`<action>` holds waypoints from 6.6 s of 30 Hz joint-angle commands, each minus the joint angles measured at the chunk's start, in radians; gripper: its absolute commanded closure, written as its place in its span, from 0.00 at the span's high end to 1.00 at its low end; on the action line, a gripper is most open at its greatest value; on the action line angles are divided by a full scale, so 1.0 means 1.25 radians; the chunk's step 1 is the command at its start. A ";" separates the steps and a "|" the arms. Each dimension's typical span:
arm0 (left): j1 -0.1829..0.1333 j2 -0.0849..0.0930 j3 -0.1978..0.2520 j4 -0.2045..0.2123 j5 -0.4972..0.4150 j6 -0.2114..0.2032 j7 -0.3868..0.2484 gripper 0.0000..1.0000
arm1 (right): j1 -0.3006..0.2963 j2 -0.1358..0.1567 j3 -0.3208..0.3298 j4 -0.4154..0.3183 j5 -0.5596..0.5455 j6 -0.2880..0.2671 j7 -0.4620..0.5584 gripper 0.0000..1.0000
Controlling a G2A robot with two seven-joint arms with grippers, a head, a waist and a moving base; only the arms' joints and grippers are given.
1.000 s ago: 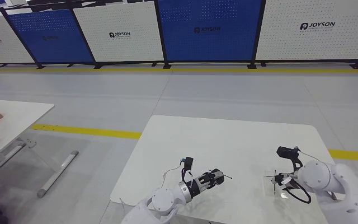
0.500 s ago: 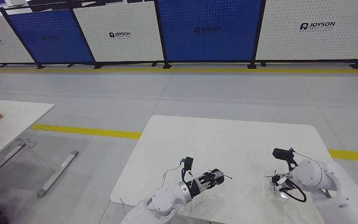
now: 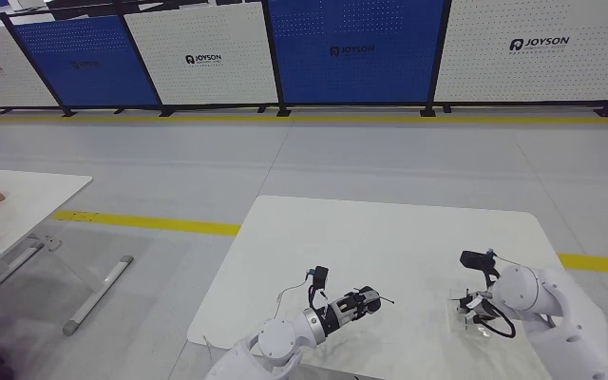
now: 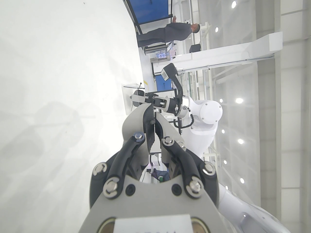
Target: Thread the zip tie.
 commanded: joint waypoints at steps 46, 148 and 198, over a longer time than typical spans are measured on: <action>0.000 0.000 0.000 0.000 0.000 0.000 0.000 0.00 | -0.270 0.016 0.284 -0.295 -0.014 0.000 -0.147 0.00; -0.004 0.003 0.032 -0.068 0.206 0.049 0.098 0.00 | -0.655 -0.053 0.360 -0.449 0.221 -0.153 -1.074 0.00; 0.007 -0.001 0.053 -0.109 0.272 0.035 0.179 0.00 | -0.648 -0.068 0.343 -0.349 0.436 -0.374 -0.974 0.00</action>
